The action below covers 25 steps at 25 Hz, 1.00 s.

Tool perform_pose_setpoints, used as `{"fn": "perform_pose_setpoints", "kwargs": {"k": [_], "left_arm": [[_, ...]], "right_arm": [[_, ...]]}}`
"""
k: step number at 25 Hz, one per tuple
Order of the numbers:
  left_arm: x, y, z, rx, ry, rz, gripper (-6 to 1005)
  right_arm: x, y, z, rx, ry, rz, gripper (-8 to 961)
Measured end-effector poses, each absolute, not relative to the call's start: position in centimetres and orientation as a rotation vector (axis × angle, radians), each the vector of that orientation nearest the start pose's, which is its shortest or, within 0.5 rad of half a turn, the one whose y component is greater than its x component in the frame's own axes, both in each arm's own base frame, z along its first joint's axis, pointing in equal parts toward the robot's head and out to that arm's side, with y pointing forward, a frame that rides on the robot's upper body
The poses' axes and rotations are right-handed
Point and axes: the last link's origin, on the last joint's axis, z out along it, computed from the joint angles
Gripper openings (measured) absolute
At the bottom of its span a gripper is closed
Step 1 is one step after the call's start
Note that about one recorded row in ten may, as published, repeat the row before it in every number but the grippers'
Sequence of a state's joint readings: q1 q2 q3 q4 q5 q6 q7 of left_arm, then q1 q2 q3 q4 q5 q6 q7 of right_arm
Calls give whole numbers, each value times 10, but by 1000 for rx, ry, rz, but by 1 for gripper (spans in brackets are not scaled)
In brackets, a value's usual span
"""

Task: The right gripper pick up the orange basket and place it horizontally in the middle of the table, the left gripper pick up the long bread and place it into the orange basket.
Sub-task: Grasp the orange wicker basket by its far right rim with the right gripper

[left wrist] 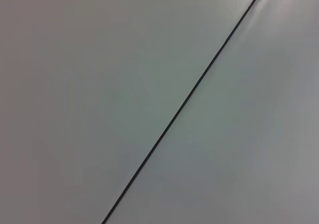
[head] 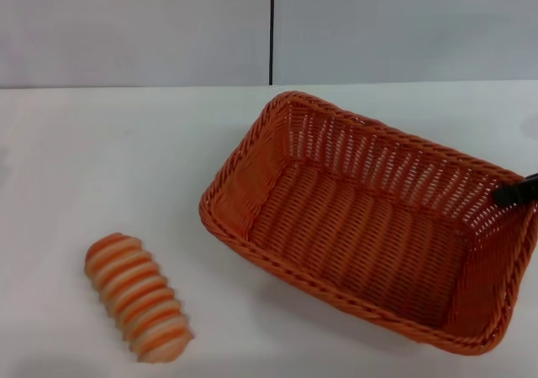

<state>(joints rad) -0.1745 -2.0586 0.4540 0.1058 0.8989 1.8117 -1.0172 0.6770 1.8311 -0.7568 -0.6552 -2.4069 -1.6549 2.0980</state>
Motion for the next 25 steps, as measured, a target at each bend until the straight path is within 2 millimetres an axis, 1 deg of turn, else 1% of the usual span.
{"fn": "perform_pose_setpoints", "kwargs": {"k": [7,8,9,10,11,16,22,23,25], "left_arm": [[-364,211,85,-1234,-673,-1462,825],[-364,211,85,-1234,-673,-1462,825],[-364,211,85,-1234,-673,-1462,824],[-364,211,85,-1234,-672,-1462,824],[-364,211,85,-1234,-672,-1462,824],[-364,212,85,-1234,-672,-1463,822],[-364,212,85,-1234,-673,-1463,820],[-363,212,85,-1235,-672,-1464,820],[-363,213,85,-1236,-671,-1466,819]], "right_arm": [[295,359,80,-2649,1341,-7,175],[294,359,80,-2670,1268,3,175],[294,359,80,-2670,1268,3,175],[294,358,80,-2682,1224,4,175],[293,356,80,-2705,1143,-2,175],[296,352,83,-2719,1079,-3,175],[296,352,89,-2707,1038,74,176],[293,351,92,-2710,1025,127,176],[292,350,93,-2713,1020,152,176]]}}
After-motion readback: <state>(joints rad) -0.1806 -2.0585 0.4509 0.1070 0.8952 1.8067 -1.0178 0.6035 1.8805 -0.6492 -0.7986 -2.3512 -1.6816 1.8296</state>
